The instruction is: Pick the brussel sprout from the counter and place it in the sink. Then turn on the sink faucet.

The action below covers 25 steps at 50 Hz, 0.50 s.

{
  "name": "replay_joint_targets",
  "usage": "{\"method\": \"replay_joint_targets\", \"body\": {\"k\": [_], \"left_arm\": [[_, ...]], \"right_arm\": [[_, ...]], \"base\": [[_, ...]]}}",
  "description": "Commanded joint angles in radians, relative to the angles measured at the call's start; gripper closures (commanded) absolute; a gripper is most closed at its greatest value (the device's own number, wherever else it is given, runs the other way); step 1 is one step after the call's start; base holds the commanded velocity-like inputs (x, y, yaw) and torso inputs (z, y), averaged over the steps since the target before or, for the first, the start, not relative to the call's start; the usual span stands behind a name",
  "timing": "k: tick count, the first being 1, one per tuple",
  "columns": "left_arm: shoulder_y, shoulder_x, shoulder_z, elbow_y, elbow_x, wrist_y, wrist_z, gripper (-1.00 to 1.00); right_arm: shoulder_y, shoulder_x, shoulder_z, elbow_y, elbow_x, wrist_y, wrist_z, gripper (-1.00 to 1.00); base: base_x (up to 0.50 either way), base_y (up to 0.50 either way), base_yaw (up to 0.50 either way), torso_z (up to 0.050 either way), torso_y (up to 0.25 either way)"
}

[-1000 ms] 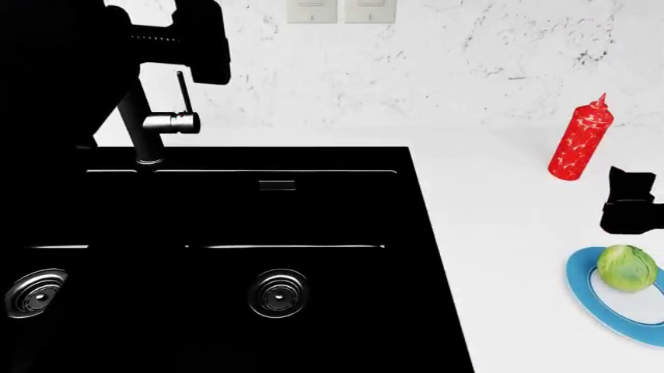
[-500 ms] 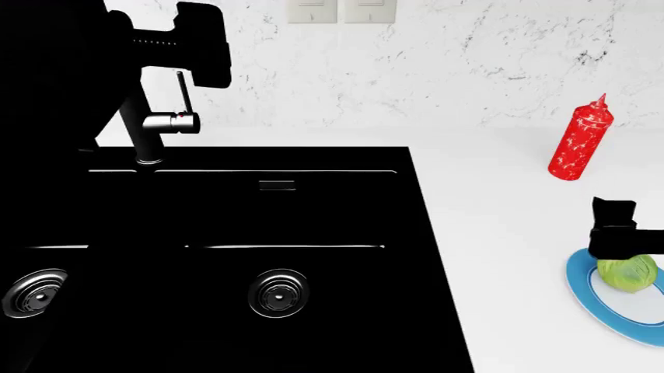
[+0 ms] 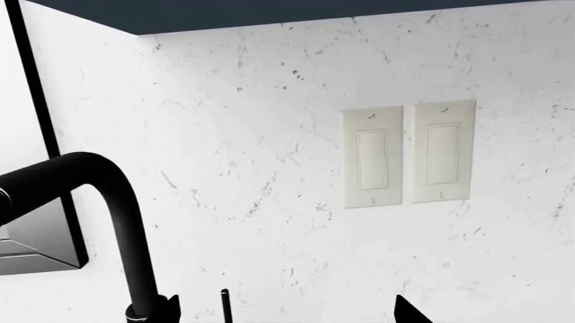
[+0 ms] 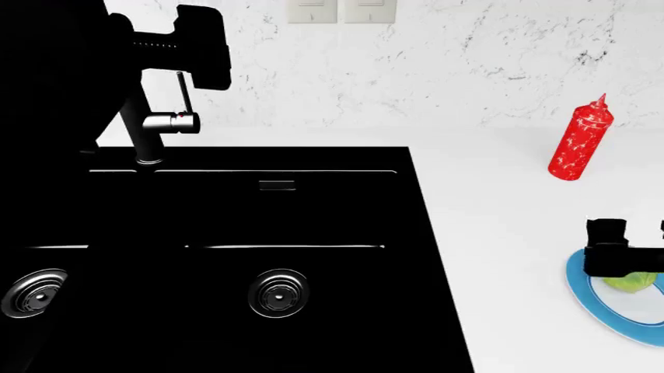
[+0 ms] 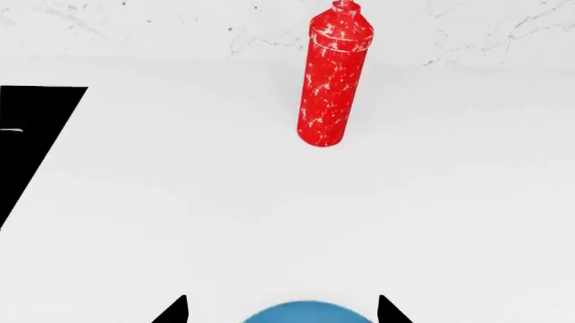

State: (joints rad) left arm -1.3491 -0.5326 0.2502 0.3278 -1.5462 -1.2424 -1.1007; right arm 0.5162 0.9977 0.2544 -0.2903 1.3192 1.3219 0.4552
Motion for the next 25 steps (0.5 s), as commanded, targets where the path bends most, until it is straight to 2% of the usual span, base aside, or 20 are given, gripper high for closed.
{"method": "replay_joint_targets", "body": {"k": [1,25], "left_arm": [[0.0,-0.005,0.006,0.001,-0.001,0.006,-0.001,-1.0],[0.001,-0.013,0.02,0.0,0.001,0.019,0.005,-1.0]], "right_arm": [[-0.007,0.008,-0.011,0.006,0.022,0.018,0.01,-1.0],[-0.098,0.002,0.005,0.005,-0.012,-0.04,-0.034,-1.0]], "base": [[0.0,0.0,0.0,0.0,0.0],[0.0,0.0,0.0,0.0,0.0]]}}
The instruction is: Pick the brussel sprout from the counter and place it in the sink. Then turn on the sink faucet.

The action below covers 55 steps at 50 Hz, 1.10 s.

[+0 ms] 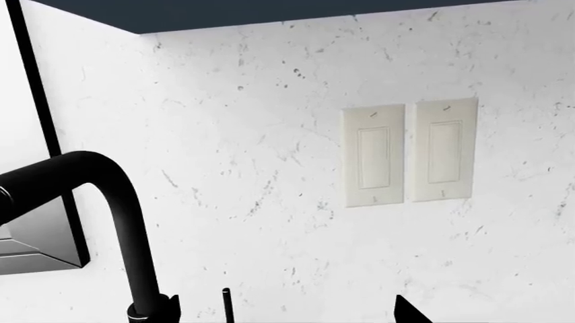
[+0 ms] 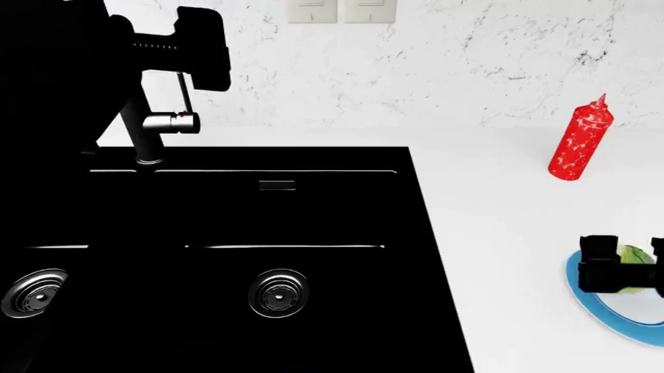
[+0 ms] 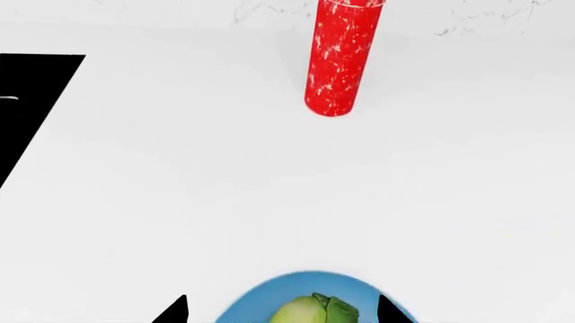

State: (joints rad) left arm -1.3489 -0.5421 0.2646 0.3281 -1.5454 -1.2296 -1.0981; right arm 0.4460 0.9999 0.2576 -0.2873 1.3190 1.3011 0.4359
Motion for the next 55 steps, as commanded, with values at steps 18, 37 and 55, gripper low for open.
{"method": "replay_joint_targets", "body": {"k": [18,37,55], "left_arm": [[0.007,-0.01,0.013,0.001,0.003,0.019,0.007,-1.0],[0.013,-0.017,0.021,0.004,0.0,0.028,0.009,-1.0],[0.017,-0.019,0.027,0.009,-0.01,0.038,0.0,-1.0]], "right_arm": [[-0.075,-0.01,0.0,0.006,-0.047,-0.065,-0.044,-1.0],[-0.098,-0.014,-0.012,0.004,-0.064,-0.087,-0.057,-1.0],[-0.096,-0.012,-0.027,-0.012,-0.071,-0.099,-0.061,1.0]], "base": [[0.0,0.0,0.0,0.0,0.0],[0.0,0.0,0.0,0.0,0.0],[0.0,0.0,0.0,0.0,0.0]]}}
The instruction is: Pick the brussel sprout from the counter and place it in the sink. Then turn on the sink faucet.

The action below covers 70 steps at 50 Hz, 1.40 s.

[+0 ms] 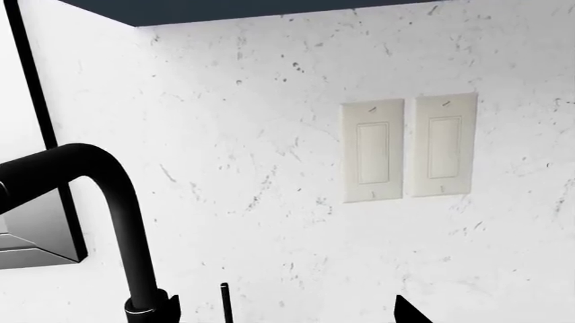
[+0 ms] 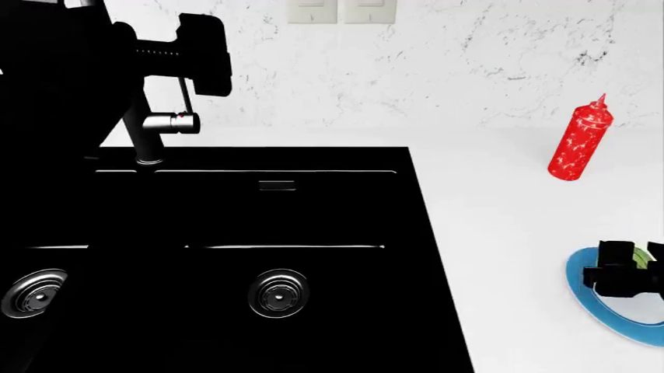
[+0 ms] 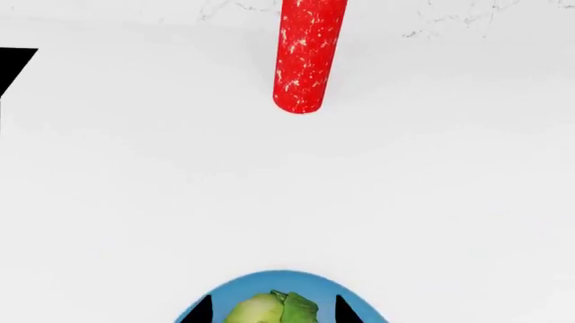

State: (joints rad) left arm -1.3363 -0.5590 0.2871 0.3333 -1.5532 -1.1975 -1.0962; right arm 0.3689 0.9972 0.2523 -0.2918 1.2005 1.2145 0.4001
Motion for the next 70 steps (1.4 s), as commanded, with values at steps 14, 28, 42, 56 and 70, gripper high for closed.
{"method": "replay_joint_targets", "body": {"k": [14,28,42,56,70], "left_arm": [[0.006,-0.006,0.011,0.001,0.005,0.015,0.005,-1.0],[0.008,-0.012,0.016,0.0,0.005,0.022,0.009,-1.0],[0.01,-0.017,0.021,0.002,0.004,0.028,0.009,-1.0],[0.017,-0.023,0.025,0.002,0.008,0.037,0.017,-1.0],[0.031,-0.031,0.027,0.007,0.014,0.049,0.023,-1.0]], "right_arm": [[0.008,0.0,-0.022,-0.011,0.053,-0.013,-0.01,1.0],[0.088,0.015,-0.035,-0.034,0.094,0.015,0.033,1.0],[0.191,0.007,-0.092,-0.05,0.13,0.042,0.053,1.0],[0.367,-0.066,-0.232,-0.052,0.13,0.072,0.05,1.0],[0.522,-0.156,-0.348,-0.044,0.121,0.1,0.045,1.0]], "base": [[0.0,0.0,0.0,0.0,-0.001],[0.0,0.0,0.0,0.0,0.0],[0.0,0.0,0.0,0.0,0.0],[0.0,0.0,0.0,0.0,0.0],[0.0,0.0,0.0,0.0,0.0]]}}
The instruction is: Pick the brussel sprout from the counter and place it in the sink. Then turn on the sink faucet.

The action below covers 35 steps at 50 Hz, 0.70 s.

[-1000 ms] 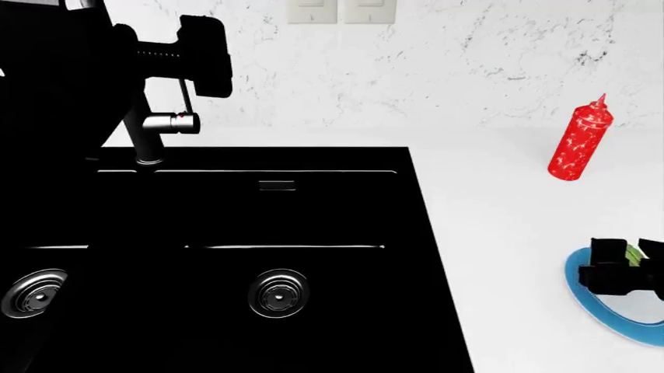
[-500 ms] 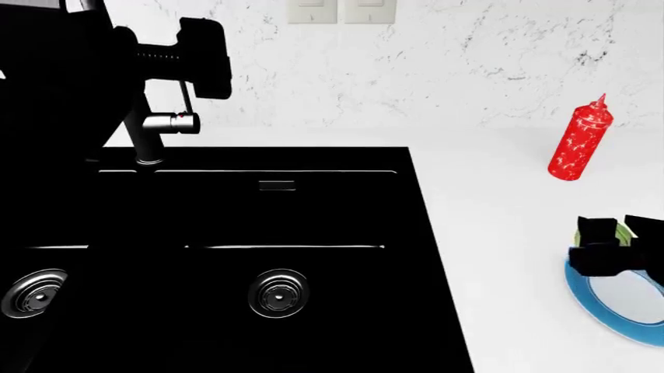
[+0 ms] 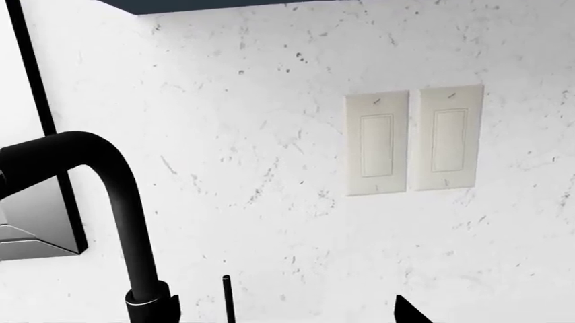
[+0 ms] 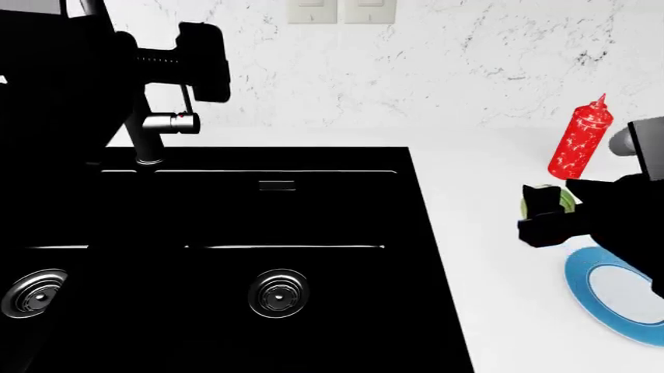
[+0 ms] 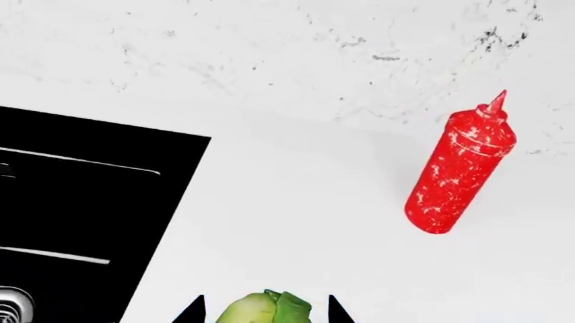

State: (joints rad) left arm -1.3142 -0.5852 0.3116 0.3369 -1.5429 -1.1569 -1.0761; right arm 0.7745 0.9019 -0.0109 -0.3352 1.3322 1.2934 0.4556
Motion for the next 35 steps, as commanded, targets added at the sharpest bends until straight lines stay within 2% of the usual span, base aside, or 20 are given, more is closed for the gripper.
{"method": "replay_joint_targets", "body": {"k": [1,16,35], "left_arm": [[0.009,-0.004,0.002,0.003,0.002,0.009,0.002,-1.0],[0.012,-0.01,0.009,0.002,0.005,0.014,0.007,-1.0],[0.032,-0.01,0.021,-0.006,0.035,0.035,0.037,-1.0]], "right_arm": [[0.12,-0.065,-0.087,-0.001,-0.009,0.022,-0.009,1.0],[0.229,-0.165,-0.19,-0.018,-0.009,0.041,-0.017,1.0],[0.305,-0.297,-0.34,0.023,-0.105,-0.013,-0.118,1.0]], "base": [[0.0,0.0,0.0,0.0,0.0],[0.0,0.0,0.0,0.0,0.0],[0.0,0.0,0.0,0.0,0.0]]}}
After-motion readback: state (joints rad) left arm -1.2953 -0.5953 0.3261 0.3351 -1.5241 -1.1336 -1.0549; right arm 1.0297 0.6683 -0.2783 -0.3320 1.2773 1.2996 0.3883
